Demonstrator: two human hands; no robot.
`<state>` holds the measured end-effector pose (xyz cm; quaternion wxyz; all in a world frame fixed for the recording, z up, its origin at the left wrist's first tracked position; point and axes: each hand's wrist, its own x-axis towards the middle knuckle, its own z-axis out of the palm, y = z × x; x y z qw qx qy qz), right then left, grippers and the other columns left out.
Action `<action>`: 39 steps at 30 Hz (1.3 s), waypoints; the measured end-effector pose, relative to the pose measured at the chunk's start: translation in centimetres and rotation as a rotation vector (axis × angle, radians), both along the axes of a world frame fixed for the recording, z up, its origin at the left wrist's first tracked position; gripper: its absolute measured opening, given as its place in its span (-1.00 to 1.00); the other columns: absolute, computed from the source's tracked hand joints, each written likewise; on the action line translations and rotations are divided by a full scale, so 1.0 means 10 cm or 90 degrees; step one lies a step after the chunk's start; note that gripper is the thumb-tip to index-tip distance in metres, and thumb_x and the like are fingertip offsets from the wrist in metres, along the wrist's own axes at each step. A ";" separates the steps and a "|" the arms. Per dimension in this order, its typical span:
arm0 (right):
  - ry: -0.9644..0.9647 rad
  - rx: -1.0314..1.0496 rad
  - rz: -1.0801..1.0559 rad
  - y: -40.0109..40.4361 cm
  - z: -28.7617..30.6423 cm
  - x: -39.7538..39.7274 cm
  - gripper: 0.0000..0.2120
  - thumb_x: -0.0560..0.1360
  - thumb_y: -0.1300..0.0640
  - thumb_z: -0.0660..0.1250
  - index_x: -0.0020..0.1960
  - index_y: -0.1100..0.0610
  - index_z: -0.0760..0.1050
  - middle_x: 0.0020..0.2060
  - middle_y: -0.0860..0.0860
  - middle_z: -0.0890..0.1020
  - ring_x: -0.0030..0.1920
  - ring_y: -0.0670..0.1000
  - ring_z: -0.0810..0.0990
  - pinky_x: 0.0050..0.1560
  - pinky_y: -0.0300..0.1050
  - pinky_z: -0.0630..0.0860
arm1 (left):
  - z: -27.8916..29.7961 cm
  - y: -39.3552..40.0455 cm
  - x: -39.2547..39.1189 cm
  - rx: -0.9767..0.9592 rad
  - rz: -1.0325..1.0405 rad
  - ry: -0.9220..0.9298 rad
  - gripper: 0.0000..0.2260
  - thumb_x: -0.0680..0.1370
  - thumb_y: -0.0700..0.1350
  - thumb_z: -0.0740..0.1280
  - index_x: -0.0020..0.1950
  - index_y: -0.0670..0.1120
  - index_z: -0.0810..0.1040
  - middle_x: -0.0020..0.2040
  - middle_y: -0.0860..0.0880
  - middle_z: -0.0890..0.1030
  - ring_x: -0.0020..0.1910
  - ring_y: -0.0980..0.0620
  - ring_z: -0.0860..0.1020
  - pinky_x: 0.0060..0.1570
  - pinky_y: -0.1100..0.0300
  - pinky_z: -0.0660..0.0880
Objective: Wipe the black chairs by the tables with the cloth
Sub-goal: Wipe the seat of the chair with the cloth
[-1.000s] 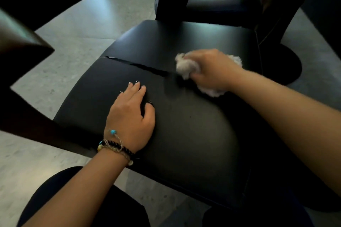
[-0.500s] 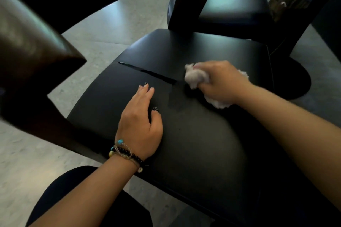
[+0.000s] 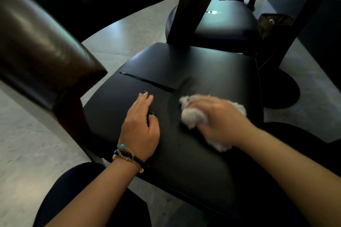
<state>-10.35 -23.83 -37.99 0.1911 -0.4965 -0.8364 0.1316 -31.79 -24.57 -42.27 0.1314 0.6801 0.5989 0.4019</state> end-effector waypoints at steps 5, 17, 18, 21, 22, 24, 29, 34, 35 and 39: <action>-0.041 -0.004 -0.233 0.39 0.10 0.04 -0.85 0.45 0.14 0.32 -0.04 0.18 0.56 0.00 0.13 0.64 0.13 0.18 0.55 0.15 -0.03 0.39 | -0.01 0.00 0.00 0.001 0.017 -0.004 -0.59 0.55 -0.28 0.23 0.41 -0.16 0.42 0.44 -0.06 0.40 0.47 0.05 0.27 0.39 0.26 0.15; -0.067 -0.078 0.054 -0.37 0.05 -0.16 -0.51 0.55 -0.17 0.24 0.44 -0.07 0.39 0.46 -0.10 0.37 0.53 -0.03 0.16 0.51 0.00 0.05 | 0.00 -0.14 -0.07 0.011 0.021 -0.027 -0.65 0.56 -0.28 0.21 0.34 -0.17 0.49 0.34 -0.09 0.51 0.33 0.14 0.37 0.34 0.21 0.27; -0.045 -0.060 0.039 -0.31 0.03 -0.17 -0.55 0.54 -0.09 0.29 0.41 -0.02 0.44 0.42 -0.07 0.43 0.50 -0.01 0.24 0.50 -0.06 0.08 | -0.01 -0.19 -0.09 0.015 0.007 -0.009 -0.64 0.54 -0.25 0.19 0.34 -0.18 0.49 0.33 -0.10 0.51 0.33 0.13 0.38 0.35 0.18 0.27; 0.032 -0.019 -0.053 -0.15 -0.04 -0.26 -0.64 0.53 0.00 0.32 0.28 0.10 0.56 0.28 0.00 0.56 0.35 0.04 0.45 0.42 -0.14 0.28 | -0.08 -0.30 -0.09 0.021 -0.031 0.055 -0.61 0.50 -0.23 0.16 0.31 -0.21 0.51 0.31 -0.13 0.53 0.33 0.11 0.37 0.42 0.16 0.21; 0.034 -0.012 -0.075 -0.13 -0.05 -0.29 -0.64 0.52 -0.03 0.30 0.27 0.08 0.56 0.25 -0.01 0.57 0.31 0.04 0.48 0.36 -0.05 0.38 | -0.08 -0.31 -0.08 0.017 -0.035 0.057 -0.61 0.50 -0.23 0.16 0.31 -0.21 0.51 0.31 -0.13 0.53 0.34 0.12 0.36 0.43 0.18 0.18; 0.020 -0.002 -0.044 -0.22 -0.08 -0.36 -0.59 0.50 -0.09 0.27 0.27 0.06 0.54 0.22 -0.01 0.57 0.30 0.06 0.48 0.28 0.07 0.47 | -0.07 -0.32 -0.09 0.007 -0.034 0.063 -0.60 0.51 -0.21 0.16 0.32 -0.21 0.50 0.32 -0.13 0.52 0.34 0.12 0.35 0.43 0.17 0.19; -0.014 -0.030 0.086 -0.27 -0.10 -0.26 -0.49 0.46 0.12 0.35 0.40 0.08 0.44 0.33 0.04 0.52 0.44 0.08 0.37 0.42 0.01 0.33 | -0.05 -0.42 -0.16 -0.039 0.005 0.134 -0.56 0.54 -0.10 0.12 0.40 -0.18 0.43 0.42 -0.13 0.41 0.47 -0.01 0.27 0.49 0.03 0.14; 0.131 0.015 -0.017 0.16 0.08 -0.37 -0.56 0.49 0.18 0.32 0.36 0.13 0.40 0.15 0.12 0.62 0.15 0.17 0.58 0.09 -0.12 0.43 | 0.01 -0.59 -0.29 -0.086 -0.066 0.260 -0.45 0.58 0.11 -0.02 0.53 -0.09 0.23 0.54 -0.01 0.20 0.54 0.09 0.04 0.51 0.14 -0.10; 0.158 0.029 -0.021 0.27 0.11 -0.45 -0.59 0.51 0.15 0.32 0.34 0.14 0.38 0.12 0.10 0.62 0.11 0.17 0.58 0.00 -0.19 0.38 | 0.04 -0.61 -0.34 -0.106 -0.091 0.270 -0.44 0.58 0.14 -0.01 0.54 -0.05 0.18 0.55 0.02 0.16 0.54 0.13 0.00 0.49 0.19 -0.14; 0.168 0.060 0.046 0.85 0.21 -1.01 -0.71 0.52 0.10 0.24 0.21 0.17 0.44 -0.02 0.12 0.62 -0.02 0.17 0.57 -0.16 -0.17 0.27 | 0.13 -0.65 -0.52 -0.166 -0.172 0.308 -0.45 0.62 0.18 0.06 0.56 0.04 0.05 0.57 0.10 0.03 0.54 0.20 -0.11 0.47 0.29 -0.19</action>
